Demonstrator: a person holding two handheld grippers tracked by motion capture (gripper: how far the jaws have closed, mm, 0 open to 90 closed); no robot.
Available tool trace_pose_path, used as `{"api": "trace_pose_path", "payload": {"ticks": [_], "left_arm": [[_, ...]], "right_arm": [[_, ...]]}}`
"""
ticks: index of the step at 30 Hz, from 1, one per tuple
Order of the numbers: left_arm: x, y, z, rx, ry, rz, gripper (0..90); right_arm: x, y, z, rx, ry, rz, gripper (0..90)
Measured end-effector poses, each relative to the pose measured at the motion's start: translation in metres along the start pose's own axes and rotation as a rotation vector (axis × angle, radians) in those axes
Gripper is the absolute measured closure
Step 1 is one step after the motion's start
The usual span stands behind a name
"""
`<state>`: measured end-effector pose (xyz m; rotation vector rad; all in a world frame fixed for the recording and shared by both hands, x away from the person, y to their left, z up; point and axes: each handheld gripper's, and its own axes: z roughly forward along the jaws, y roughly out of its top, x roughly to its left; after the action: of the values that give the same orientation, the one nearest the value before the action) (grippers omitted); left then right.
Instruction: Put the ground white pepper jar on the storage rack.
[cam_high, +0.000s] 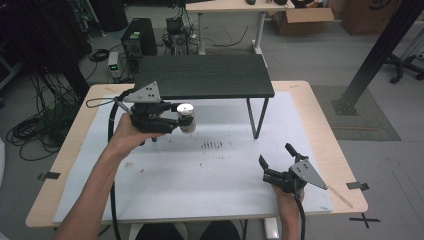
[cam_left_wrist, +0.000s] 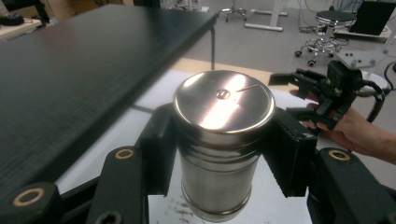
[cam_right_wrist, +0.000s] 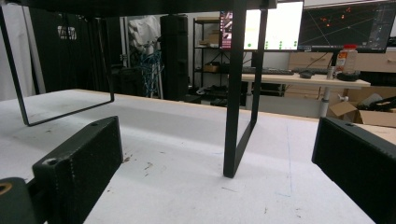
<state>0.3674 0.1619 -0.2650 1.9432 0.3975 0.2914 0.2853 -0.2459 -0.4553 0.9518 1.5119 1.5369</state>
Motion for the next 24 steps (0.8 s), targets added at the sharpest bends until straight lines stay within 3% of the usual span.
{"api": "trace_pose_path", "payload": {"ticks": [6,14,24], "left_arm": [[0.016,0.023,-0.004,-0.019,0.011,-0.006,49.2],[0.036,0.05,0.001,-0.007,0.034,0.003,49.2],[0.06,0.064,0.012,0.008,0.055,-0.024,49.2]], "right_arm": [[0.0,0.0,0.0,0.0,0.0,0.0,1.5],[0.0,0.0,0.0,0.0,0.0,0.001,1.5],[0.0,0.0,0.0,-0.001,0.0,0.001,1.6]]}}
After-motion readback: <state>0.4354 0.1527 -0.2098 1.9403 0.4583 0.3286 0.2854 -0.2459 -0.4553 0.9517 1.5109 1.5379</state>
